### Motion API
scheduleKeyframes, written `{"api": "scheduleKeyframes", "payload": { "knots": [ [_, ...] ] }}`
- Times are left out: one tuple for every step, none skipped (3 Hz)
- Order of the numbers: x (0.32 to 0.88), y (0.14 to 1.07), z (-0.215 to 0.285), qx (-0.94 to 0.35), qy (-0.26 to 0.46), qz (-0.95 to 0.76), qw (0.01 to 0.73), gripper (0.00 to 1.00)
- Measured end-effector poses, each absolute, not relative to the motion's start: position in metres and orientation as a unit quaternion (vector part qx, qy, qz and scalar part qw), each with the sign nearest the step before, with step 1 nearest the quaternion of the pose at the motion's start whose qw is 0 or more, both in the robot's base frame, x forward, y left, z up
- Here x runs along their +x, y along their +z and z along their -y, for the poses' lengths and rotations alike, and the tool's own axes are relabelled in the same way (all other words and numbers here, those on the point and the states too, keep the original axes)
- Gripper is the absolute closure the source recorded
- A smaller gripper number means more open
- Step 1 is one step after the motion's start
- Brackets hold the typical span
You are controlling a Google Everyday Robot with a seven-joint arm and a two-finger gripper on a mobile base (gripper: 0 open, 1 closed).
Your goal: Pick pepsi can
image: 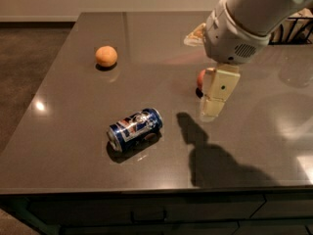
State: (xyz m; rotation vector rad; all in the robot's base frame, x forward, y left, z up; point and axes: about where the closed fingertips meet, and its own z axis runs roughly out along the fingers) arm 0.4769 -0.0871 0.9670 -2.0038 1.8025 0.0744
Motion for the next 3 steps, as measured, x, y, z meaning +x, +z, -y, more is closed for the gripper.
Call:
{"api": "scheduleKeyframes", "payload": {
  "knots": [
    [0.474,0.950,0.043,-0.772,0.035,-0.601,0.204,0.00],
    [0.466,0.926,0.011,-0.814,0.038,-0.552,0.176,0.00],
    [0.457,0.900,-0.012,-0.846,0.040,-0.511,0.146,0.00]
  ]
}}
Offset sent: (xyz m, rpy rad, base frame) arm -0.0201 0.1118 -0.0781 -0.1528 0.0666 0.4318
